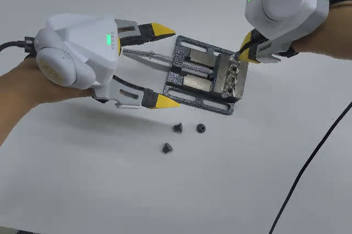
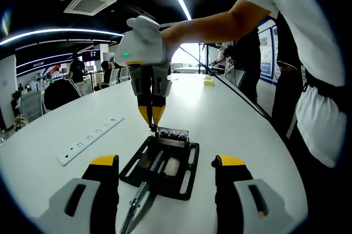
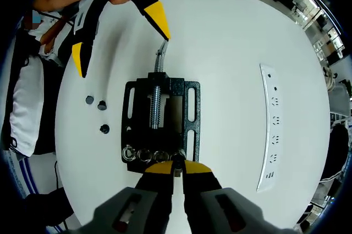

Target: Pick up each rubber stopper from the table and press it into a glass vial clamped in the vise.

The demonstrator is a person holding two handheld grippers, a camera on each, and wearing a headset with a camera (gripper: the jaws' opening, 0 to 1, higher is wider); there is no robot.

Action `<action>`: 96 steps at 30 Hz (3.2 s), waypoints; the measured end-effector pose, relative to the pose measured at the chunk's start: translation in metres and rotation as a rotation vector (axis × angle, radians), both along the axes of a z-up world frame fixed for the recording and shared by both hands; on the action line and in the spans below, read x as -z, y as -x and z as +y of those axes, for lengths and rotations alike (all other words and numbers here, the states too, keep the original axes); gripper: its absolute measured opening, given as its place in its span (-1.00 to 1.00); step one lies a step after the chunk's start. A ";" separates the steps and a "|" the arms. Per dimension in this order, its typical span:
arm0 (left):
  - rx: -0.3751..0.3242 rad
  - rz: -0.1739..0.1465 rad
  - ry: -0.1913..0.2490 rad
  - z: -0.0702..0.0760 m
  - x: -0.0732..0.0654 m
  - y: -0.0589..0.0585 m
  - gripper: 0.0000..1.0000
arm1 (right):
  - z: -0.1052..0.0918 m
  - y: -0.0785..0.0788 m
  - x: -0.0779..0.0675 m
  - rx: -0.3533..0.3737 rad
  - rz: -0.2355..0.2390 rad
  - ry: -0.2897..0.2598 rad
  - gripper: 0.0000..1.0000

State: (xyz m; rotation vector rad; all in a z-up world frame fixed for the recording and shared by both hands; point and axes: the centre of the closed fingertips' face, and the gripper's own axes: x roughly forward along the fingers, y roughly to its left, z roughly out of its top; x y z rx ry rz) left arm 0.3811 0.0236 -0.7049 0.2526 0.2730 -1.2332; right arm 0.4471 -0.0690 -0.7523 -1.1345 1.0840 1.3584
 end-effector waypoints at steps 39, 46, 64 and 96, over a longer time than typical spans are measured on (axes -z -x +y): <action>0.009 0.007 0.009 -0.003 0.006 -0.008 0.39 | -0.001 -0.002 0.007 0.028 -0.018 0.031 -0.92; 0.015 0.011 0.010 -0.004 0.007 -0.009 0.39 | 0.001 0.000 0.006 0.027 -0.035 0.039 -0.93; 0.014 -0.005 0.000 -0.003 -0.002 -0.005 0.38 | 0.000 0.001 0.004 0.033 -0.042 0.039 -0.93; -0.015 -0.024 -0.036 0.005 -0.019 0.011 0.39 | -0.001 -0.002 0.003 0.135 -0.040 -0.094 -0.91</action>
